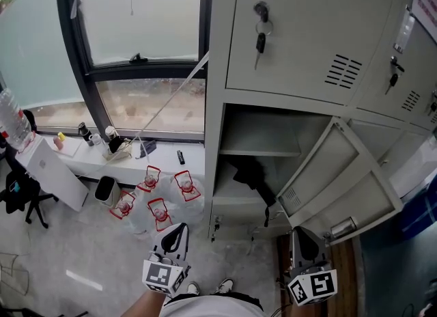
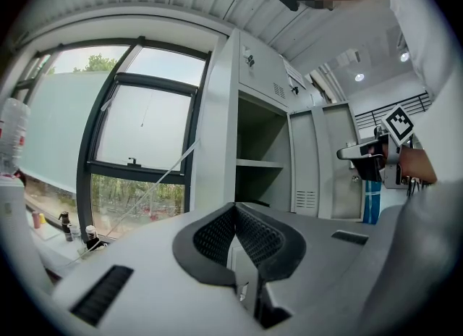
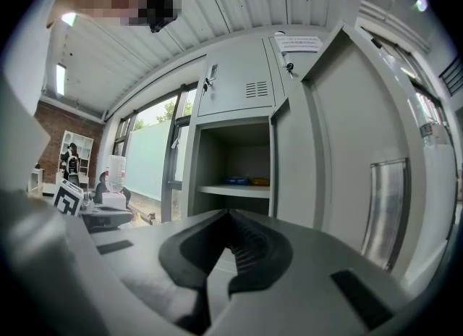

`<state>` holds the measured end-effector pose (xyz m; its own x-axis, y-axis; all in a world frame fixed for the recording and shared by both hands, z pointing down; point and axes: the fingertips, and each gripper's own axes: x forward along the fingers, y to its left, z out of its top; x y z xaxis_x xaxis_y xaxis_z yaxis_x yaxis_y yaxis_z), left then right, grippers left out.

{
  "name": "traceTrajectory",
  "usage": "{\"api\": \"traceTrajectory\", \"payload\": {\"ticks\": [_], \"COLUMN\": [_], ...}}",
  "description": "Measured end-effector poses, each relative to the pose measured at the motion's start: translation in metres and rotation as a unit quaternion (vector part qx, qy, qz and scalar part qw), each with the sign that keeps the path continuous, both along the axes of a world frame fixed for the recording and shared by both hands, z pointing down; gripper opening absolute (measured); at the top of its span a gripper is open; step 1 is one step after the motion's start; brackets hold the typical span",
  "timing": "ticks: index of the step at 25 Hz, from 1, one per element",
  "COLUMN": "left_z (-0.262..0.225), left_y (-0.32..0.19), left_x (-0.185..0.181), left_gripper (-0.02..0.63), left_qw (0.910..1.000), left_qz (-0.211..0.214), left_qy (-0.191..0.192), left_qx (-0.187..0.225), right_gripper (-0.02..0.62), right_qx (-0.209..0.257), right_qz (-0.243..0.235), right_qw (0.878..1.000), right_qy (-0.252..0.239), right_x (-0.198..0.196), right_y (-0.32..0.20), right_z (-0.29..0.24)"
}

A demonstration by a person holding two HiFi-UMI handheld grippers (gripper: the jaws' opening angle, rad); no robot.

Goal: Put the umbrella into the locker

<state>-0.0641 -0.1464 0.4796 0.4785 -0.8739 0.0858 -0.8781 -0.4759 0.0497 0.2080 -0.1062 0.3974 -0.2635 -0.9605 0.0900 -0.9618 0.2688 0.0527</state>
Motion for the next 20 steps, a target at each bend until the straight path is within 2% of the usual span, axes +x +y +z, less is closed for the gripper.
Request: {"api": "traceTrajectory", "payload": {"ticks": [6, 20], "left_z": [0.002, 0.003], "left_y": [-0.001, 0.001], "left_x": [-0.001, -0.018], "left_gripper": [0.021, 0.021], "left_qw": [1.0, 0.9999], "left_qz": [0.007, -0.01], "left_qy": [0.001, 0.002], "left_qx": [-0.002, -0.004], "right_gripper": [0.017, 0.017], "right_qx": [0.003, 0.002], "right_qz": [0.003, -0.016], "right_qw": [1.0, 1.0], "right_qy": [0.001, 0.0], "right_x": [-0.006, -0.024], "right_y": [0.0, -0.007], "right_z": [0.001, 0.002]}}
